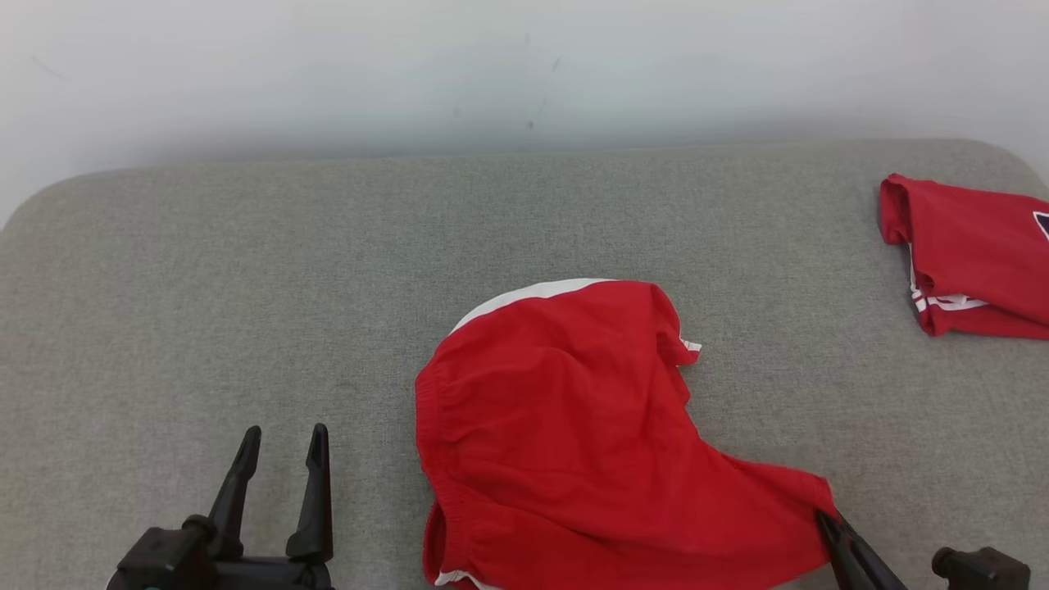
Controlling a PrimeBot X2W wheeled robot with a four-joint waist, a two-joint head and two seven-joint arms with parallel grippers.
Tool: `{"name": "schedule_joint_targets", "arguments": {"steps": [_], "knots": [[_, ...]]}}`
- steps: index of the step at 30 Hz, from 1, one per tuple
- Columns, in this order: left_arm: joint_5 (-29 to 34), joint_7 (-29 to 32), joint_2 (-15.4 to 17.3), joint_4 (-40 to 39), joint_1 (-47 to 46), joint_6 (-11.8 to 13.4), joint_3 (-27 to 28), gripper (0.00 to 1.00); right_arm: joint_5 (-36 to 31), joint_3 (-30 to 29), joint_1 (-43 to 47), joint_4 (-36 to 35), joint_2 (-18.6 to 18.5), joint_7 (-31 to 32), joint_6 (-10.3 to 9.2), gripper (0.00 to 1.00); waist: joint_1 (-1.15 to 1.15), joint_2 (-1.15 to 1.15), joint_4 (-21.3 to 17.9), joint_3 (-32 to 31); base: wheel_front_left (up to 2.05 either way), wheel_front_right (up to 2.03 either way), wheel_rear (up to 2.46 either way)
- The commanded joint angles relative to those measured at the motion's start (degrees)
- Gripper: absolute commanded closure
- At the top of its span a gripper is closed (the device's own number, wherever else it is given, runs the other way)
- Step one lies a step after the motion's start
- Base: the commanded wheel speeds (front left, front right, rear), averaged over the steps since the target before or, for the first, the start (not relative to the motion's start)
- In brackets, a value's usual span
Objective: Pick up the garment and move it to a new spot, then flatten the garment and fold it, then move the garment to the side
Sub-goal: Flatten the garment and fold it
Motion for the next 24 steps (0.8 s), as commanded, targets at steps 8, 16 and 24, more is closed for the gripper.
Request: {"name": "schedule_joint_targets", "arguments": {"steps": [8,16,24], "knots": [[-0.54,-0.02,-0.07,0.62,-0.25,0.09,-1.19,0.00,-2.43,0.57,-5.59,0.39,0.85,1.50,-0.17,1.00,0.00,0.00,2.24,-0.68,0.00,0.00,0.00],[-0.65,-0.02,-0.07,1.24,-0.58,0.10,-2.64,0.00,-2.32,0.42,-15.91,9.96,2.51,3.15,-0.16,1.00,0.00,0.00,5.69,-0.84,0.00,0.00,0.00],[-1.51,-0.02,-0.09,1.71,-0.84,0.10,-2.96,0.00,-1.20,2.73,-23.95,22.71,5.31,0.95,-0.16,0.80,0.00,0.00,7.33,-0.51,0.00,0.00,0.00]]}}
